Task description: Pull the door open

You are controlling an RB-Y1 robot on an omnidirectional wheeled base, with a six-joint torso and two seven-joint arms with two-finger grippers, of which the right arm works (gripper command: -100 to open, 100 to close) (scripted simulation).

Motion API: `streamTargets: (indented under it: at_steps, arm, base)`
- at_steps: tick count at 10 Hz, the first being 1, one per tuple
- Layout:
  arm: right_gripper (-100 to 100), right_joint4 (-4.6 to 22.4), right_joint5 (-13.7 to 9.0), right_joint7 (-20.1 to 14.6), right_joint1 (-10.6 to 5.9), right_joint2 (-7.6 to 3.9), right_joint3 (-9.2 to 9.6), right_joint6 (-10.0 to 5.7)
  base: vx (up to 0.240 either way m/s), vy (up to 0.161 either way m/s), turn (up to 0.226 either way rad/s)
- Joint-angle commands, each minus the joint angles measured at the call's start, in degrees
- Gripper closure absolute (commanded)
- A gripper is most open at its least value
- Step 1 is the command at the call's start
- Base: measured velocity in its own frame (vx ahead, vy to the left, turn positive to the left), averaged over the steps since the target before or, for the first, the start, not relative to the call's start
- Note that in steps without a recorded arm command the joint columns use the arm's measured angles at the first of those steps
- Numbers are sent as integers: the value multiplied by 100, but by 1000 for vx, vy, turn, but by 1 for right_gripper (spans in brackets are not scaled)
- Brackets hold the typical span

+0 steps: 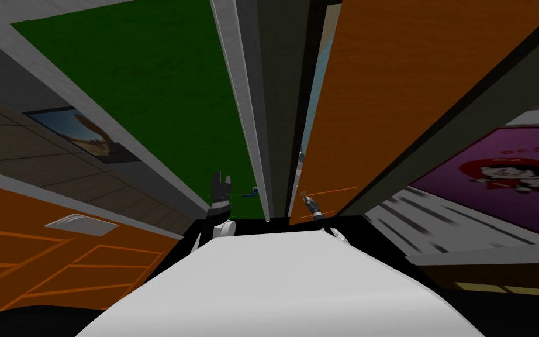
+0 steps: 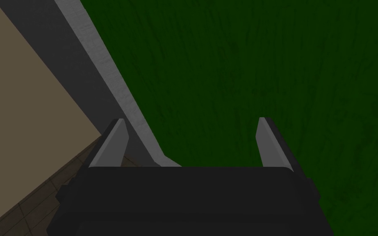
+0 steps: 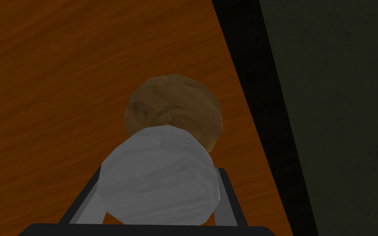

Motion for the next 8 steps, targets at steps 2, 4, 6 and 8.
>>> streamTargets:
  at_steps: [2,4,6,8]
  arm:
    - [100,20,-64,-296,7,75,101,19]
    - [100,26,-223,-673,-20,80,192,40]
    - [100,30,-310,-963,-35,83,241,51]
    - [100,33,-396,-1190,-50,85,291,62]
  base:
    - [-43,-18,28]
    - [-54,-24,48]
    - [-49,-32,24]
    - [-47,-19,49]
